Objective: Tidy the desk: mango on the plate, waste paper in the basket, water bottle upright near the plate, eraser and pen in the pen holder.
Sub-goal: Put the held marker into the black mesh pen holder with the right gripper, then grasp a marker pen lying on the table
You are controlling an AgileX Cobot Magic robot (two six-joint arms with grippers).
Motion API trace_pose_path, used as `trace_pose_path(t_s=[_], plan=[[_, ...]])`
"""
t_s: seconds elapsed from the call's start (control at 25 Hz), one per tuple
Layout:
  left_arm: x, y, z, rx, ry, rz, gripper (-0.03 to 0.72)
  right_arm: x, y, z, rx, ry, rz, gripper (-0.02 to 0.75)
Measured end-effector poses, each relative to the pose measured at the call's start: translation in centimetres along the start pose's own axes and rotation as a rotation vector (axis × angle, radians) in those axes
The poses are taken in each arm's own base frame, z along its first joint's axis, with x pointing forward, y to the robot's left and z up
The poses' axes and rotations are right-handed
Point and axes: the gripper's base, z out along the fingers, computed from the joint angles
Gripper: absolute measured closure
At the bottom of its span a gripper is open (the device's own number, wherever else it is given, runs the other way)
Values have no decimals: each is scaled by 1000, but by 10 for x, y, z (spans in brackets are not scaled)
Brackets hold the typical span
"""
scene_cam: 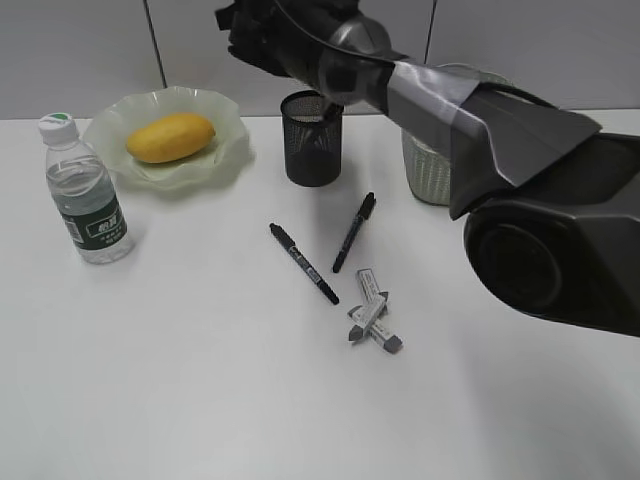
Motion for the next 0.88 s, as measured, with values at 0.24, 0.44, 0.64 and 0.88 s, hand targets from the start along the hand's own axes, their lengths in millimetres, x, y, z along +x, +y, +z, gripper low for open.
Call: trace_pose_path(t_s=[0.24,0.44,0.64,0.88], plan=[[0,0,0,0,0,0,215,-46,23,-47,-191,-3,2,364],[0,0,0,0,0,0,215,-59,15,-67,-335,181,18,364],[0,0,0,0,0,0,216,-69,1,-93,-441,362,-114,364],[0,0,0,0,0,0,217,-85,-10,-125,-563,470,-248,364]])
